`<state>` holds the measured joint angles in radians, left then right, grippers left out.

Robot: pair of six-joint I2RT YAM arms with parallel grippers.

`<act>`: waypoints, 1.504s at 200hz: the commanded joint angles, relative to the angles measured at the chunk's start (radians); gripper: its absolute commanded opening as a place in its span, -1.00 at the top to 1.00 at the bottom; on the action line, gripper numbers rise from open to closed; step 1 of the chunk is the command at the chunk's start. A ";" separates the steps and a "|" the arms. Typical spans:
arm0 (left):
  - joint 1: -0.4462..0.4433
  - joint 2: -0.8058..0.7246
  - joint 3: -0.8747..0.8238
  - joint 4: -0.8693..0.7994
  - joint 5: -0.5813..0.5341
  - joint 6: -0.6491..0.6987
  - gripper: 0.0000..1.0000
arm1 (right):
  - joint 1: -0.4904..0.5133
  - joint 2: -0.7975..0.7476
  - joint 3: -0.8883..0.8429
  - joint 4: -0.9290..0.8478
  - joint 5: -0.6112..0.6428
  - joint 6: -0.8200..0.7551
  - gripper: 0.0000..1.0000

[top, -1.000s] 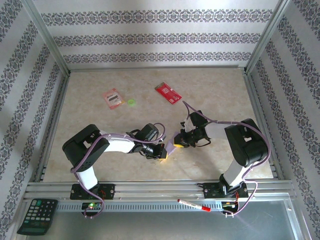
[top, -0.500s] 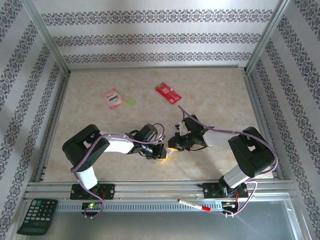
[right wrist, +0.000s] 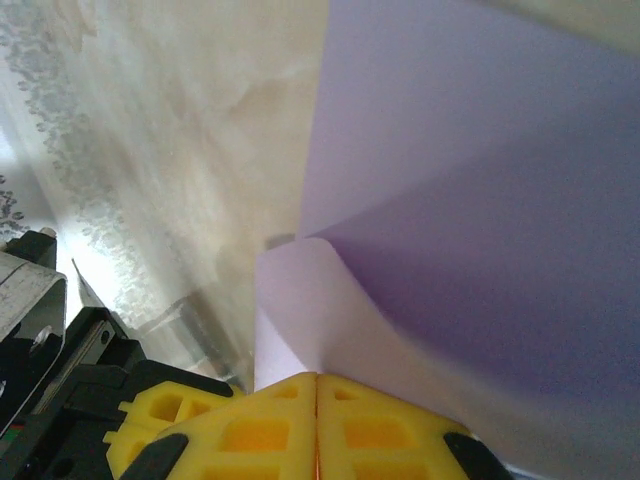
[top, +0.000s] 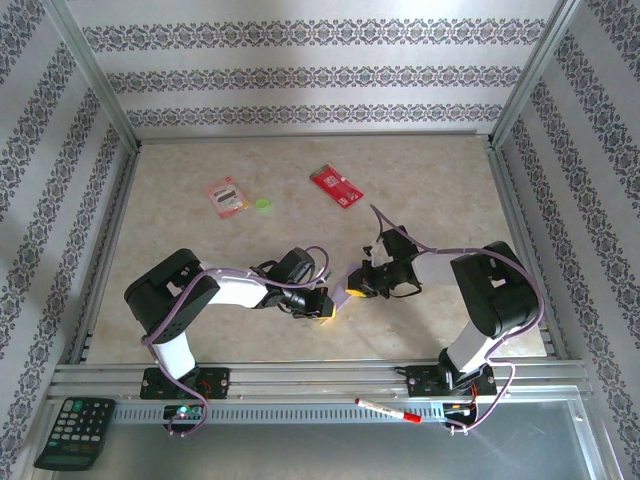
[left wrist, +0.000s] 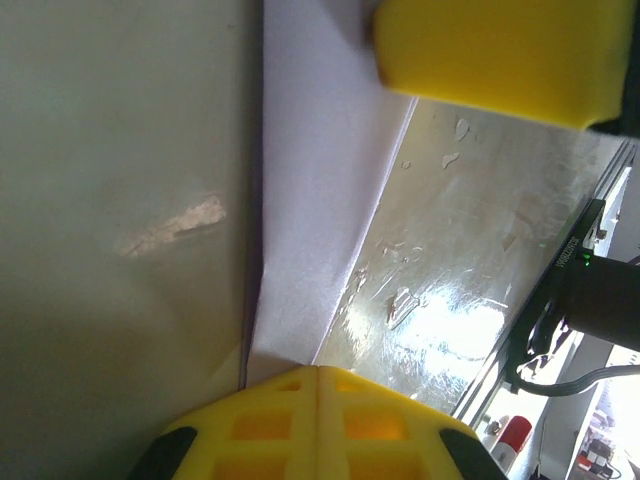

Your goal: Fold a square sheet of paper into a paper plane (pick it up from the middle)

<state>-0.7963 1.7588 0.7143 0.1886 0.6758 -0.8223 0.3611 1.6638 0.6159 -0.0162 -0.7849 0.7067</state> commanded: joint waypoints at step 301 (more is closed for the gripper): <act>0.136 -0.195 -0.009 -0.103 -0.036 -0.115 0.32 | 0.126 -0.429 0.034 -0.358 0.610 0.057 0.34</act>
<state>-0.7357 1.6024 0.7246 0.0940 0.6472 -0.8795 0.3721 1.2907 0.6922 -0.2962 -0.3790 0.6739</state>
